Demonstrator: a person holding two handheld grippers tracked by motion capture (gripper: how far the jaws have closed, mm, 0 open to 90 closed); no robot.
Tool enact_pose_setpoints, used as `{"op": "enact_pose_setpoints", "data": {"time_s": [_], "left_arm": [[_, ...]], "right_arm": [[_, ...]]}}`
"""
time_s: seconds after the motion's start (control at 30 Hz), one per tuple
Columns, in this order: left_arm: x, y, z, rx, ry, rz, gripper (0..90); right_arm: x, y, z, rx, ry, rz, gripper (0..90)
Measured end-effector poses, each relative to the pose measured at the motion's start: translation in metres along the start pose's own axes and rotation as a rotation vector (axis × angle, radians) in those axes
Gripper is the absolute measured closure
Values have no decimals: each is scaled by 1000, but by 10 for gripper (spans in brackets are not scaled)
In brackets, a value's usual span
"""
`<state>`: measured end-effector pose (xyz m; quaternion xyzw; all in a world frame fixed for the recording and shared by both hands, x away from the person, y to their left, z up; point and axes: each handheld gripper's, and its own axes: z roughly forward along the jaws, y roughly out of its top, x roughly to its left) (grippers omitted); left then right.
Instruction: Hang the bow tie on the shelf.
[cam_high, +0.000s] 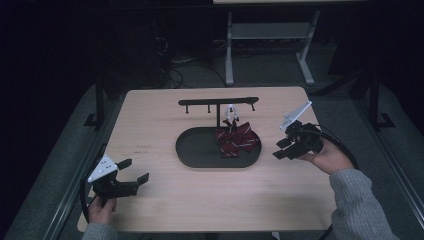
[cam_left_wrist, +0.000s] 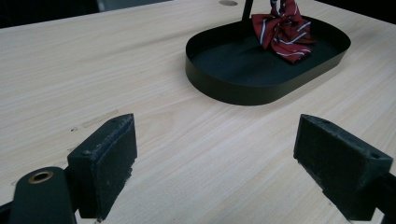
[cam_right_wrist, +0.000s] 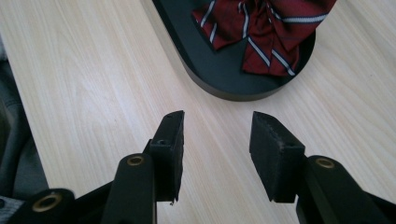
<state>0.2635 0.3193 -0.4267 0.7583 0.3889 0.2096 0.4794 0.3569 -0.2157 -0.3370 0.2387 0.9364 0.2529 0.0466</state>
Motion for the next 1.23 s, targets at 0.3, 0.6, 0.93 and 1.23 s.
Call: {"op": "enact_pose_setpoints", "data": {"time_s": [0.3, 0.6, 0.93, 1.23], "left_arm": [[0, 0, -1, 0, 2, -2, 130], [0, 0, -1, 2, 3, -1, 130], [0, 0, -1, 1, 2, -5, 130], [0, 0, 1, 9, -1, 4, 130]], "right_arm": [[1, -17, 1, -12, -6, 21, 534], [3, -32, 6, -13, -6, 40, 530], [9, -50, 17, -16, 6, 66, 525], [20, -72, 27, -38, 4, 96, 493]]}}
